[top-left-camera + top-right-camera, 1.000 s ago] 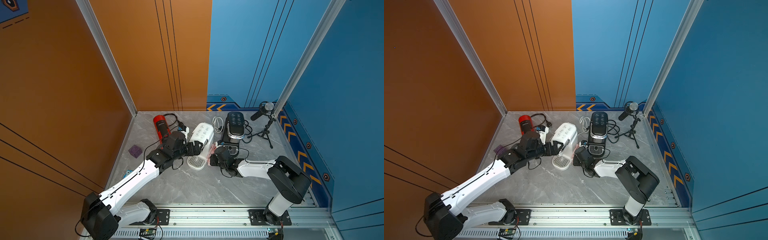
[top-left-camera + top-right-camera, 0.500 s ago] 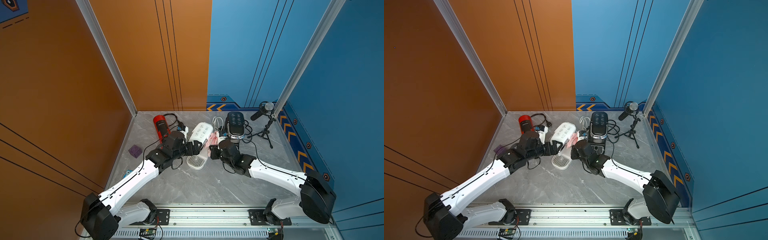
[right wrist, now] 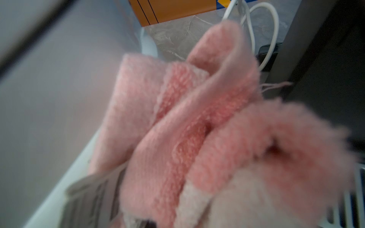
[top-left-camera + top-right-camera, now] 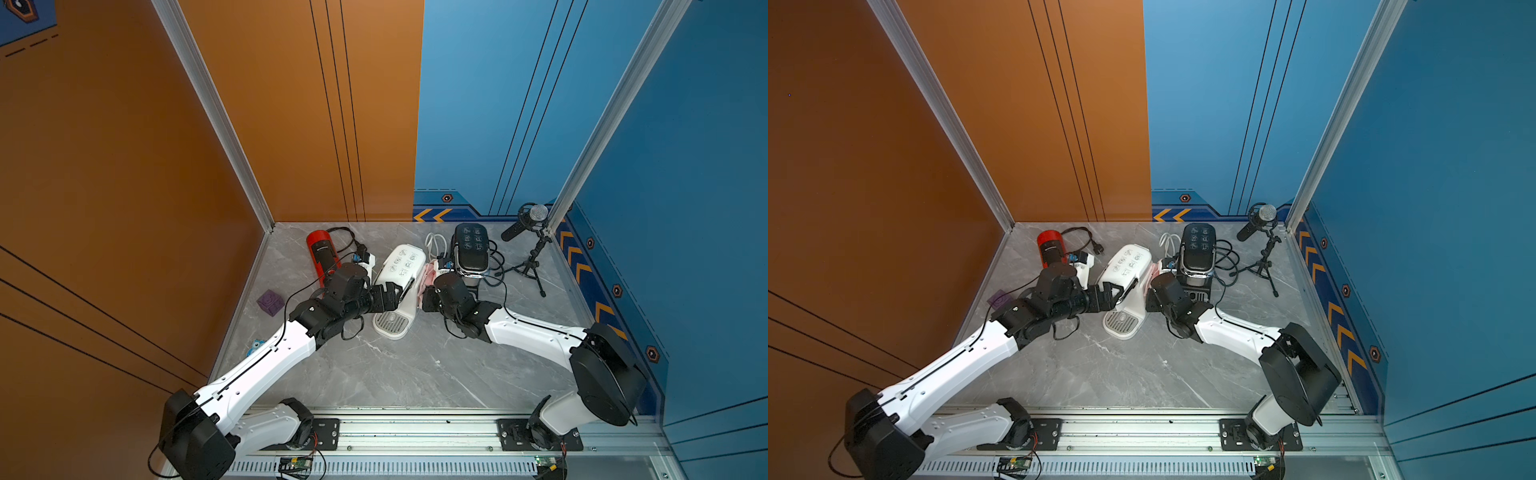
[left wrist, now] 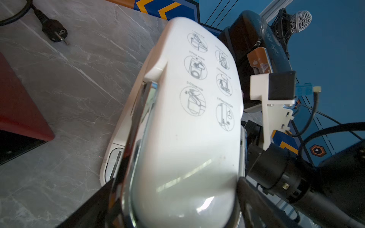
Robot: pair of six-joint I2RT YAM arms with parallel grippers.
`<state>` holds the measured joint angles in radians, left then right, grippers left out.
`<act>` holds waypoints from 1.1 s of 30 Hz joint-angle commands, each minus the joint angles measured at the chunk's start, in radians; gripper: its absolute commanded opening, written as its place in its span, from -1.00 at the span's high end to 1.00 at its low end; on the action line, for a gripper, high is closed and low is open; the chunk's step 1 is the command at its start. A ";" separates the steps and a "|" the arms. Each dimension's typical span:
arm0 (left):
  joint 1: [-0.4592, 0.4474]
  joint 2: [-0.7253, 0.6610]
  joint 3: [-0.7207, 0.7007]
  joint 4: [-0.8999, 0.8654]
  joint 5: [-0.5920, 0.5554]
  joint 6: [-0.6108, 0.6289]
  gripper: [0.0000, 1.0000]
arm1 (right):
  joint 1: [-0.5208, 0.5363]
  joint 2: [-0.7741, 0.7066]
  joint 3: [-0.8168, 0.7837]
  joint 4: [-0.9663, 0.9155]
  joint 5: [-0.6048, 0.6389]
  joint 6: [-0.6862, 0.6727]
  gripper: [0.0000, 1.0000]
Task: Wipe the surface of a coffee machine
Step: Wipe the dirt from the surface of the coffee machine.
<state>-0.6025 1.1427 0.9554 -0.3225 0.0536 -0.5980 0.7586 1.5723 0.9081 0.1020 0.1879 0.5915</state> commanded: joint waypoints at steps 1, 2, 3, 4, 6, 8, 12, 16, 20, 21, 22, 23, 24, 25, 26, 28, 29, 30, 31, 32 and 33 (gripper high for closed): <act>0.017 0.000 -0.035 -0.128 -0.035 0.029 -0.86 | 0.046 0.062 -0.015 0.099 -0.059 0.023 1.00; 0.019 -0.001 -0.035 -0.128 -0.032 0.029 -0.86 | 0.050 0.080 -0.020 0.110 -0.062 0.031 1.00; 0.018 -0.001 -0.035 -0.128 -0.032 0.029 -0.86 | 0.053 0.098 -0.021 0.122 -0.064 0.039 1.00; 0.020 -0.003 -0.036 -0.129 -0.031 0.029 -0.86 | 0.057 0.114 -0.024 0.131 -0.063 0.047 1.00; 0.020 -0.001 -0.039 -0.128 -0.028 0.029 -0.86 | 0.066 0.143 -0.036 0.154 -0.060 0.061 1.00; 0.020 -0.003 -0.043 -0.128 -0.025 0.029 -0.86 | 0.073 0.170 -0.050 0.172 -0.061 0.076 1.00; 0.023 -0.006 -0.048 -0.128 -0.025 0.030 -0.86 | 0.096 0.183 -0.070 0.180 -0.061 0.092 1.00; 0.027 -0.013 -0.050 -0.129 -0.021 0.033 -0.86 | 0.115 0.075 -0.070 0.134 -0.057 0.077 1.00; 0.031 -0.018 -0.049 -0.128 -0.017 0.033 -0.86 | 0.109 -0.071 -0.021 0.048 -0.049 0.029 1.00; 0.032 -0.017 -0.050 -0.129 -0.014 0.033 -0.86 | 0.101 -0.093 -0.004 0.027 -0.053 0.016 1.00; 0.032 -0.017 -0.049 -0.129 -0.014 0.033 -0.86 | 0.094 -0.111 0.012 0.013 -0.054 0.005 1.00; 0.034 -0.017 -0.052 -0.129 -0.013 0.032 -0.86 | 0.086 -0.125 0.029 -0.002 -0.054 -0.006 1.00; 0.035 -0.017 -0.052 -0.128 -0.014 0.030 -0.86 | 0.077 -0.135 0.046 -0.013 -0.056 -0.015 1.00; 0.035 -0.016 -0.053 -0.129 -0.013 0.030 -0.86 | 0.068 -0.139 0.059 -0.020 -0.057 -0.021 1.00; 0.035 -0.016 -0.053 -0.129 -0.012 0.030 -0.86 | 0.057 -0.137 0.074 -0.026 -0.063 -0.029 1.00; 0.037 -0.017 -0.055 -0.129 -0.008 0.029 -0.86 | 0.036 -0.121 0.103 -0.041 -0.066 -0.044 1.00; 0.037 -0.017 -0.056 -0.128 -0.008 0.027 -0.86 | 0.024 -0.108 0.118 -0.041 -0.071 -0.051 1.00; 0.037 -0.017 -0.056 -0.128 -0.007 0.025 -0.86 | 0.011 -0.091 0.135 -0.046 -0.073 -0.055 1.00; 0.038 -0.015 -0.058 -0.128 -0.007 0.026 -0.86 | 0.001 -0.077 0.148 -0.052 -0.073 -0.061 1.00; 0.038 -0.015 -0.058 -0.128 -0.005 0.024 -0.86 | -0.006 -0.063 0.158 -0.056 -0.069 -0.068 1.00; 0.038 -0.014 -0.059 -0.128 -0.004 0.023 -0.86 | -0.013 -0.051 0.166 -0.056 -0.068 -0.069 1.00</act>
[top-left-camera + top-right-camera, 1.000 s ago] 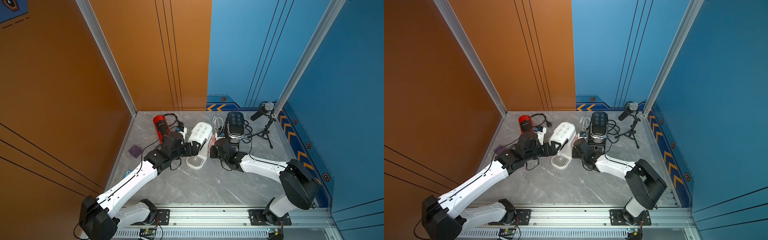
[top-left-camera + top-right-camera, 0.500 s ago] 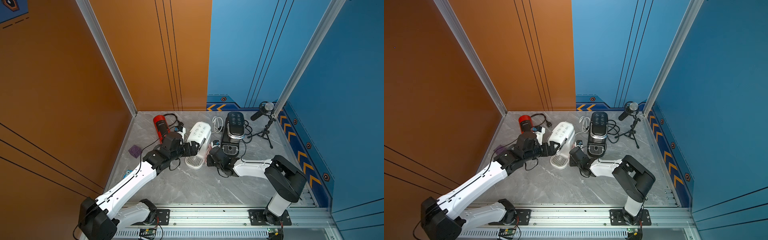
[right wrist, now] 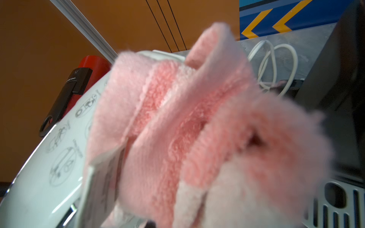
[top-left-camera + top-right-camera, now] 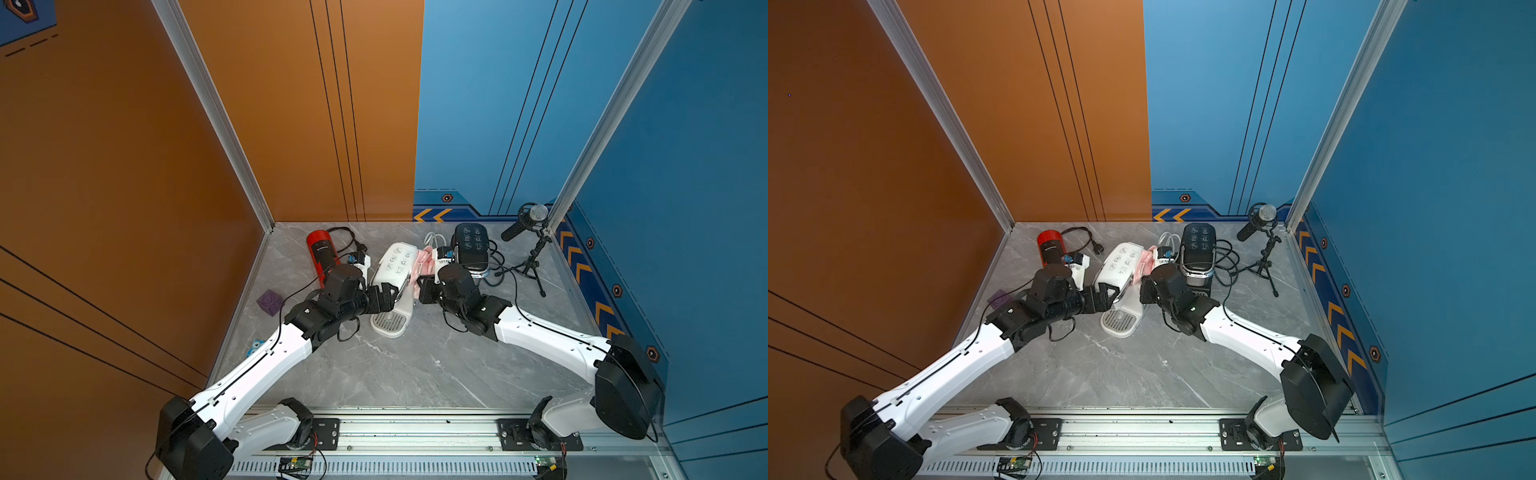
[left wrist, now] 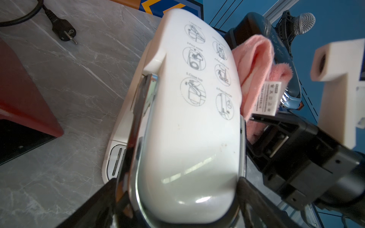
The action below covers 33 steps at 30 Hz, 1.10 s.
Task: Wipe the surface of a coffee machine
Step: Wipe the dirt from the surface of the coffee machine.
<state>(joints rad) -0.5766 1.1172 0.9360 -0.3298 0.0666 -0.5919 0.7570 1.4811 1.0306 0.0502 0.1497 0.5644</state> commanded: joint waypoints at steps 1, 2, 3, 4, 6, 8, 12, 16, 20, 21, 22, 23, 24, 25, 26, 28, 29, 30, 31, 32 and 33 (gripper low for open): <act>0.012 0.012 -0.040 -0.121 -0.016 0.014 -0.86 | -0.019 0.052 0.045 -0.002 -0.043 -0.036 1.00; 0.012 0.011 -0.040 -0.121 -0.015 0.015 -0.86 | -0.028 0.063 0.046 0.005 -0.056 -0.031 1.00; 0.012 0.013 -0.040 -0.122 -0.016 0.015 -0.86 | -0.033 0.077 0.046 0.008 -0.059 -0.028 1.00; 0.012 0.012 -0.040 -0.122 -0.016 0.014 -0.86 | -0.036 0.088 0.046 0.012 -0.060 -0.028 1.00; 0.012 0.013 -0.040 -0.121 -0.016 0.014 -0.86 | -0.043 0.120 0.041 0.025 -0.064 -0.022 1.00; 0.012 0.013 -0.042 -0.121 -0.014 0.013 -0.86 | -0.048 0.155 0.037 0.038 -0.071 -0.014 1.00; 0.013 0.010 -0.048 -0.121 -0.014 0.012 -0.86 | -0.045 0.197 0.011 0.070 -0.084 0.004 1.00; 0.013 0.007 -0.048 -0.122 -0.012 0.012 -0.86 | -0.023 0.217 -0.030 0.087 -0.085 0.018 1.00; 0.013 0.011 -0.048 -0.121 -0.011 0.014 -0.86 | 0.013 0.256 -0.082 0.119 -0.080 0.034 1.00; 0.013 0.011 -0.049 -0.121 -0.010 0.014 -0.86 | 0.023 0.265 -0.091 0.124 -0.073 0.035 1.00; 0.014 0.012 -0.048 -0.121 -0.010 0.014 -0.86 | 0.034 0.280 -0.101 0.132 -0.069 0.041 1.00; 0.012 0.014 -0.050 -0.121 -0.008 0.015 -0.86 | 0.046 0.290 -0.111 0.138 -0.065 0.044 1.00; 0.013 0.012 -0.051 -0.121 -0.008 0.015 -0.86 | 0.057 0.296 -0.117 0.141 -0.056 0.046 1.00; 0.012 0.012 -0.052 -0.121 -0.008 0.015 -0.86 | 0.069 0.302 -0.123 0.142 -0.045 0.046 1.00; 0.012 0.010 -0.052 -0.121 -0.006 0.016 -0.86 | 0.080 0.304 -0.131 0.143 -0.038 0.050 1.00; 0.014 0.005 -0.052 -0.121 -0.005 0.017 -0.86 | 0.099 0.295 -0.150 0.154 -0.037 0.063 1.00; 0.013 0.001 -0.052 -0.121 -0.006 0.018 -0.86 | 0.109 0.281 -0.160 0.155 -0.035 0.069 1.00; 0.014 -0.001 -0.052 -0.122 -0.006 0.018 -0.86 | 0.121 0.262 -0.171 0.155 -0.033 0.073 1.00; 0.014 -0.005 -0.052 -0.121 -0.006 0.020 -0.86 | 0.135 0.228 -0.183 0.155 -0.026 0.076 1.00; 0.014 -0.008 -0.055 -0.120 -0.005 0.019 -0.86 | 0.147 0.189 -0.196 0.152 -0.020 0.078 1.00; 0.014 -0.011 -0.057 -0.122 -0.005 0.019 -0.86 | 0.155 0.154 -0.203 0.147 -0.027 0.086 1.00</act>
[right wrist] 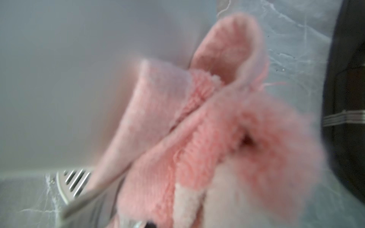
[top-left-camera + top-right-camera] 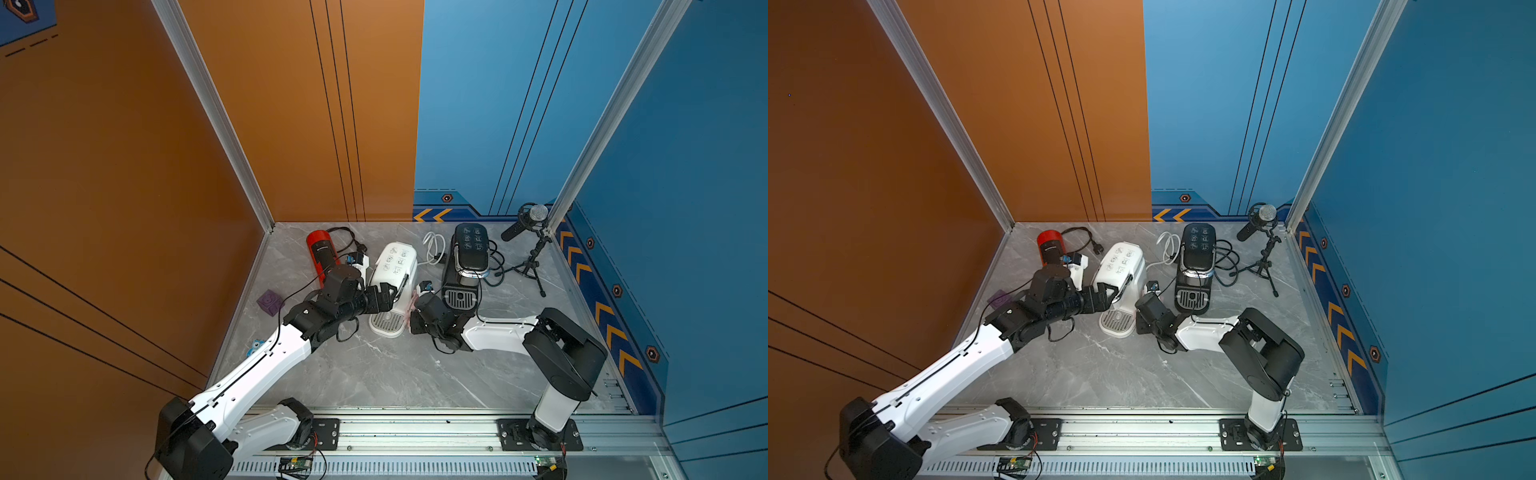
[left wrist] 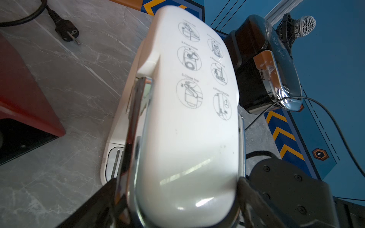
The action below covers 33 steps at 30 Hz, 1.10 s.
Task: Wipe the surface of a coffee machine
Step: Wipe the dirt from the surface of the coffee machine.
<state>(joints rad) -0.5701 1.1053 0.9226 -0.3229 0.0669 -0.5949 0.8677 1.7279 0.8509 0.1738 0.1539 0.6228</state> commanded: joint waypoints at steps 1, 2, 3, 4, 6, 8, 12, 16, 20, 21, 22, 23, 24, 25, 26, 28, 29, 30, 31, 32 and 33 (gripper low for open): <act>0.007 0.000 -0.043 -0.128 -0.004 0.021 -0.86 | 0.048 -0.135 -0.029 0.023 -0.044 0.035 1.00; 0.007 -0.002 -0.045 -0.129 -0.004 0.020 -0.86 | 0.051 -0.176 -0.034 0.018 -0.047 0.039 1.00; 0.007 -0.002 -0.045 -0.128 -0.004 0.019 -0.86 | 0.052 -0.207 -0.035 0.012 -0.046 0.042 1.00; 0.007 -0.004 -0.045 -0.128 -0.004 0.017 -0.86 | 0.049 -0.239 -0.032 0.005 -0.051 0.043 1.00; 0.006 -0.002 -0.043 -0.126 -0.001 0.015 -0.86 | 0.042 -0.286 -0.019 -0.006 -0.071 0.041 1.00; 0.006 -0.002 -0.041 -0.127 0.002 0.013 -0.86 | 0.032 -0.329 0.001 -0.031 -0.084 0.033 1.00; 0.007 -0.018 -0.042 -0.128 0.016 0.002 -0.86 | 0.018 -0.399 0.056 -0.163 -0.027 0.002 1.00; 0.012 -0.065 -0.041 -0.130 0.032 -0.015 -0.88 | 0.009 -0.463 0.109 -0.342 0.089 -0.035 1.00; 0.013 -0.087 -0.032 -0.130 0.074 -0.033 -0.89 | -0.034 -0.502 0.116 -0.410 0.083 -0.042 1.00; 0.013 -0.085 -0.033 -0.129 0.081 -0.038 -0.88 | -0.042 -0.508 0.117 -0.412 0.079 -0.041 1.00; 0.013 -0.084 -0.033 -0.128 0.088 -0.043 -0.89 | -0.048 -0.507 0.120 -0.414 0.067 -0.041 1.00; 0.012 -0.079 -0.032 -0.128 0.095 -0.047 -0.89 | -0.053 -0.504 0.127 -0.419 0.058 -0.043 1.00; 0.011 -0.075 -0.031 -0.127 0.097 -0.048 -0.89 | -0.053 -0.499 0.134 -0.422 0.056 -0.047 1.00; 0.005 -0.072 -0.027 -0.126 0.096 -0.047 -0.89 | -0.053 -0.493 0.141 -0.425 0.054 -0.050 1.00; 0.000 -0.067 -0.023 -0.127 0.095 -0.043 -0.89 | -0.054 -0.487 0.148 -0.430 0.052 -0.054 1.00; -0.011 -0.058 -0.017 -0.124 0.088 -0.034 -0.89 | -0.058 -0.485 0.150 -0.434 0.047 -0.055 1.00; -0.015 -0.054 -0.014 -0.118 0.088 -0.032 -0.89 | -0.060 -0.489 0.149 -0.436 0.046 -0.056 1.00; -0.018 -0.049 -0.013 -0.111 0.092 -0.030 -0.89 | -0.060 -0.493 0.146 -0.437 0.045 -0.057 1.00; -0.025 -0.045 -0.008 -0.103 0.096 -0.029 -0.89 | -0.062 -0.499 0.142 -0.441 0.045 -0.058 1.00; -0.033 -0.041 -0.009 -0.093 0.095 -0.030 -0.89 | -0.065 -0.505 0.139 -0.443 0.043 -0.058 1.00; -0.041 -0.038 -0.008 -0.082 0.097 -0.028 -0.89 | -0.067 -0.509 0.136 -0.447 0.042 -0.059 1.00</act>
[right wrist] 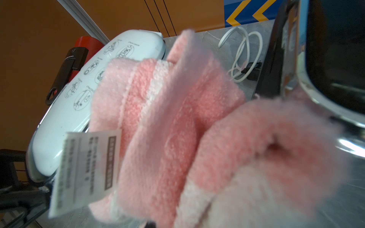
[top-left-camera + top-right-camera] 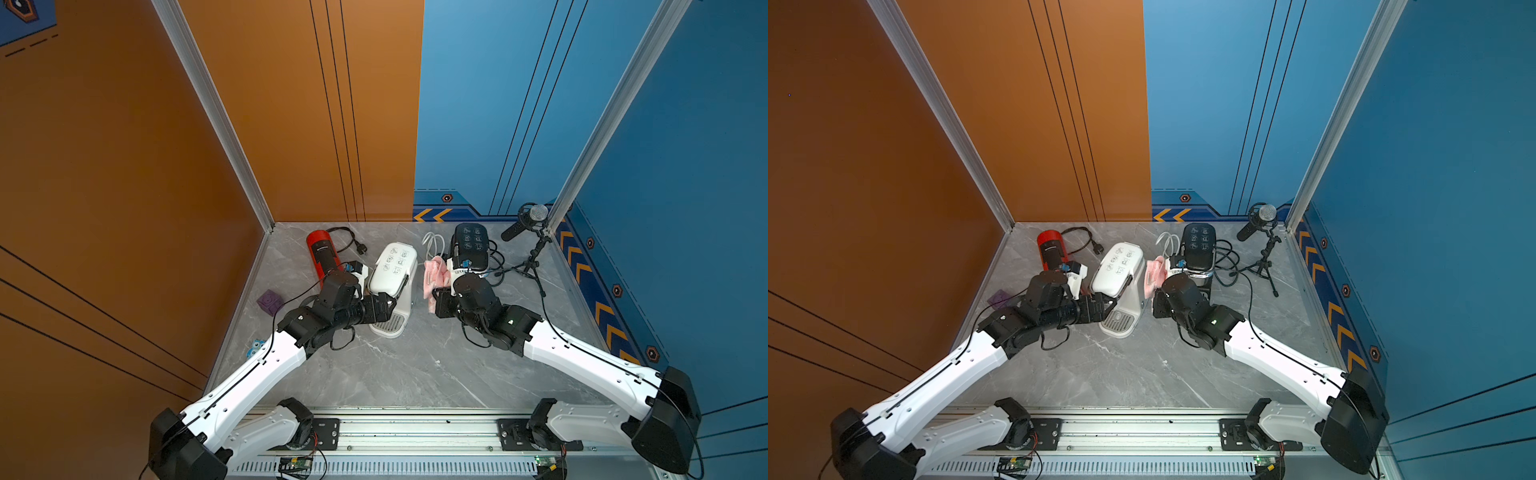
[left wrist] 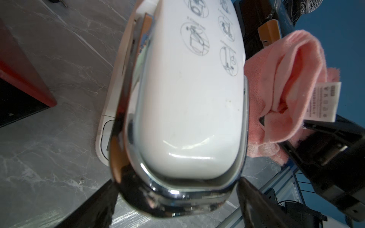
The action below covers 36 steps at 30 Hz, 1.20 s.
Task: Wipe the surface of a coffee machine
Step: Wipe the dirt from the surface of the coffee machine, then adjust the coffee machine at the center of the board.
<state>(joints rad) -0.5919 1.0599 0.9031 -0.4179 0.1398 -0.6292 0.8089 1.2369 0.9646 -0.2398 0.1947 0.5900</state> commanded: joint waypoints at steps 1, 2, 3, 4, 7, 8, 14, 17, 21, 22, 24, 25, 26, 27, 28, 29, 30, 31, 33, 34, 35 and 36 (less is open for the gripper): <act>-0.031 0.011 0.011 0.024 0.028 0.007 -0.89 | -0.011 -0.024 0.022 -0.039 0.000 -0.027 1.00; -0.041 0.016 0.011 0.029 0.027 0.009 -0.89 | -0.013 -0.028 0.023 -0.045 -0.001 -0.029 1.00; -0.056 0.021 0.014 0.031 0.024 0.011 -0.88 | -0.014 -0.035 0.023 -0.051 -0.001 -0.030 1.00; -0.066 0.025 0.014 0.031 0.016 0.014 -0.89 | -0.015 -0.039 0.024 -0.055 -0.003 -0.031 1.00; -0.084 0.023 0.008 0.038 0.007 0.011 -0.89 | -0.019 -0.041 0.035 -0.059 -0.013 -0.033 1.00; -0.088 0.022 0.004 0.044 0.008 0.008 -0.89 | -0.019 -0.037 0.044 -0.061 -0.015 -0.034 1.00; -0.146 0.025 -0.001 0.077 0.003 0.011 -0.89 | -0.020 -0.013 0.069 -0.065 -0.022 -0.042 1.00; -0.162 0.023 0.003 0.080 0.000 0.021 -0.89 | -0.019 0.002 0.075 -0.065 -0.033 -0.041 1.00; -0.174 0.021 0.000 0.081 0.007 0.036 -0.89 | -0.018 -0.003 0.075 -0.066 -0.031 -0.041 1.00; -0.176 0.019 -0.001 0.080 0.008 0.038 -0.89 | -0.019 -0.003 0.074 -0.067 -0.029 -0.041 1.00; -0.178 0.018 0.000 0.081 0.010 0.039 -0.90 | -0.019 -0.002 0.076 -0.068 -0.030 -0.041 1.00; -0.179 0.018 -0.001 0.082 0.012 0.039 -0.90 | -0.019 0.000 0.077 -0.067 -0.029 -0.042 1.00; -0.181 0.020 0.000 0.083 0.013 0.039 -0.90 | -0.019 0.001 0.078 -0.070 -0.028 -0.042 1.00; -0.183 0.021 0.000 0.087 0.018 0.041 -0.90 | -0.019 0.001 0.079 -0.071 -0.025 -0.042 1.00; -0.187 0.023 0.003 0.091 0.019 0.041 -0.90 | -0.019 0.000 0.079 -0.070 -0.024 -0.044 1.00; -0.188 0.025 0.005 0.095 0.020 0.043 -0.90 | -0.019 0.000 0.078 -0.072 -0.025 -0.044 1.00; -0.190 0.028 0.003 0.102 0.026 0.042 -0.90 | -0.020 0.001 0.081 -0.074 -0.026 -0.046 1.00; -0.193 0.033 0.004 0.109 0.031 0.042 -0.90 | -0.020 0.000 0.081 -0.074 -0.022 -0.047 1.00; -0.197 0.029 0.010 0.108 0.048 0.044 -0.87 | -0.021 -0.001 0.080 -0.081 -0.021 -0.048 1.00; -0.199 0.012 0.008 0.106 0.045 0.043 -0.87 | -0.023 -0.004 0.080 -0.082 -0.022 -0.048 1.00; -0.198 -0.009 0.002 0.104 0.034 0.044 -0.86 | -0.022 -0.006 0.080 -0.085 -0.023 -0.048 1.00; -0.195 -0.042 -0.001 0.093 0.027 0.047 -0.87 | -0.025 -0.010 0.082 -0.088 -0.026 -0.050 1.00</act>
<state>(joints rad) -0.7803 1.0737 0.9031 -0.3340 0.1585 -0.6052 0.7925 1.2285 1.0134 -0.3058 0.1761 0.5636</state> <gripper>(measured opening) 0.934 0.120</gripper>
